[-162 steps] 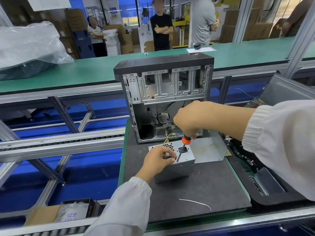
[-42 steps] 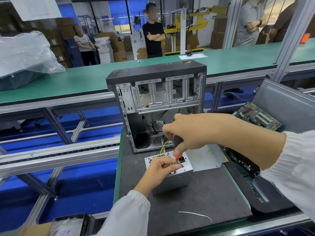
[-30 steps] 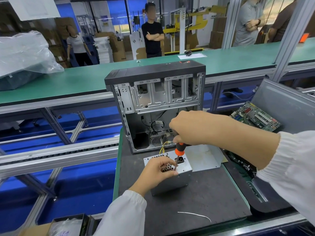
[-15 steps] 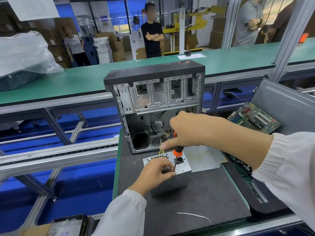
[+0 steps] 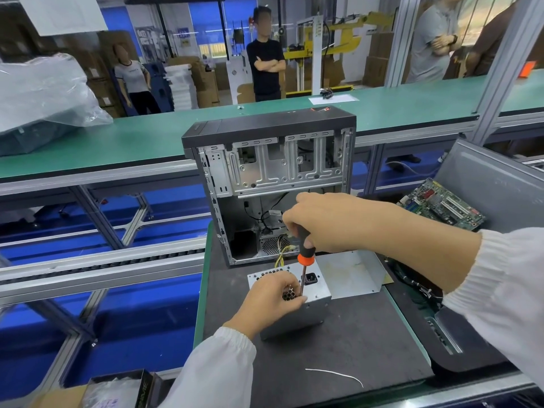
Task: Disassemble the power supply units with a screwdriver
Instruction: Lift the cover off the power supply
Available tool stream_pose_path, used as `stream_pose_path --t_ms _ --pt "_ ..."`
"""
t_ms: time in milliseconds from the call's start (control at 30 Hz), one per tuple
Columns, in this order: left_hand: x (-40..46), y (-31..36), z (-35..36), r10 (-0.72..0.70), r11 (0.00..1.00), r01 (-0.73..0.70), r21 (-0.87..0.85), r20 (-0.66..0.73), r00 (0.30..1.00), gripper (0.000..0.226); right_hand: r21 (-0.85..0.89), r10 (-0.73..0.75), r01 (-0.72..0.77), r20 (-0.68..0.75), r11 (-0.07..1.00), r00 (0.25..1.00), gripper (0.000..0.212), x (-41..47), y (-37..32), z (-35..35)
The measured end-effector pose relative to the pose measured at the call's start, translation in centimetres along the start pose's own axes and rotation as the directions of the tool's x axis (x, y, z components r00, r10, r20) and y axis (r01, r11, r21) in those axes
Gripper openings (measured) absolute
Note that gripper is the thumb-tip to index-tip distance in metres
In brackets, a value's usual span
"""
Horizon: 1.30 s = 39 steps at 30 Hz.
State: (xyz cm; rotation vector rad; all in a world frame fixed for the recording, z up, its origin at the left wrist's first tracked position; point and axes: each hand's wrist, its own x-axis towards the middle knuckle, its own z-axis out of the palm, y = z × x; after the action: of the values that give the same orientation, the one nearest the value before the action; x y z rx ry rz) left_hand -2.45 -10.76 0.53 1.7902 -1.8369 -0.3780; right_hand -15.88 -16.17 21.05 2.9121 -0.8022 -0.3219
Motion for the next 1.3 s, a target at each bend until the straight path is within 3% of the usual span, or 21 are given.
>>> stream_pose_path --t_ms 200,333,433,533,667,833,967,1067,1167,1233,1300 --pt "0.0 0.0 -0.4 -0.026 0.995 0.021 -0.097 -0.047 0.999 0.022 0.006 0.038 -0.038 -0.063 0.999 0.997 0.016 0.0 0.2 -0.3" --pt "-0.7 -1.4 -1.7 -0.169 0.958 0.128 -0.255 -0.143 0.975 0.02 0.101 0.06 -0.046 -0.134 0.994 0.989 0.016 0.2 0.2 -0.6" --pt "-1.3 -2.6 -2.6 -0.325 0.895 0.212 -0.393 -0.247 0.913 0.018 0.181 0.067 -0.032 -0.192 0.983 0.979 0.021 0.8 -0.1 -0.4" --pt "-1.8 -3.7 -3.2 -0.506 0.745 0.307 -0.593 -0.203 0.838 0.022 0.221 0.061 -0.011 -0.217 0.975 0.974 0.026 1.9 -0.7 0.3" --pt "-2.8 -4.9 -2.9 -0.581 0.399 0.234 -0.887 -0.047 0.813 0.023 0.285 0.046 0.012 -0.194 0.959 0.98 0.033 3.3 -1.3 2.1" --pt "-2.5 -5.8 -1.6 -0.619 0.175 0.26 -0.95 0.1 0.779 0.033 0.41 0.084 -0.01 -0.163 0.912 0.983 0.03 4.8 -1.8 5.1" --pt "-2.9 -8.0 -1.9 -0.635 0.034 0.198 -0.98 0.132 0.761 0.04 0.496 0.16 -0.069 -0.143 0.865 0.977 0.034 5.6 -0.9 6.8" --pt "-3.7 -10.2 -2.3 -0.693 0.028 0.205 -0.978 0.129 0.71 0.039 0.513 0.187 -0.085 -0.15 0.854 0.971 0.036 6.0 -0.2 7.5" --pt "-4.3 -11.6 -2.2 -0.737 0.113 0.31 -0.944 0.129 0.663 0.039 0.524 0.195 -0.083 -0.161 0.848 0.968 0.037 6.5 -0.2 7.9" --pt "-4.8 -12.0 -1.9 -0.739 0.242 0.424 -0.872 0.118 0.663 0.038 0.531 0.192 -0.076 -0.168 0.844 0.967 0.036 6.8 -0.4 8.1" --pt "-5.1 -12.2 -1.3 -0.72 0.443 0.546 -0.71 0.081 0.689 0.031 0.533 0.188 -0.071 -0.169 0.843 0.968 0.036 7.1 -0.6 8.3"
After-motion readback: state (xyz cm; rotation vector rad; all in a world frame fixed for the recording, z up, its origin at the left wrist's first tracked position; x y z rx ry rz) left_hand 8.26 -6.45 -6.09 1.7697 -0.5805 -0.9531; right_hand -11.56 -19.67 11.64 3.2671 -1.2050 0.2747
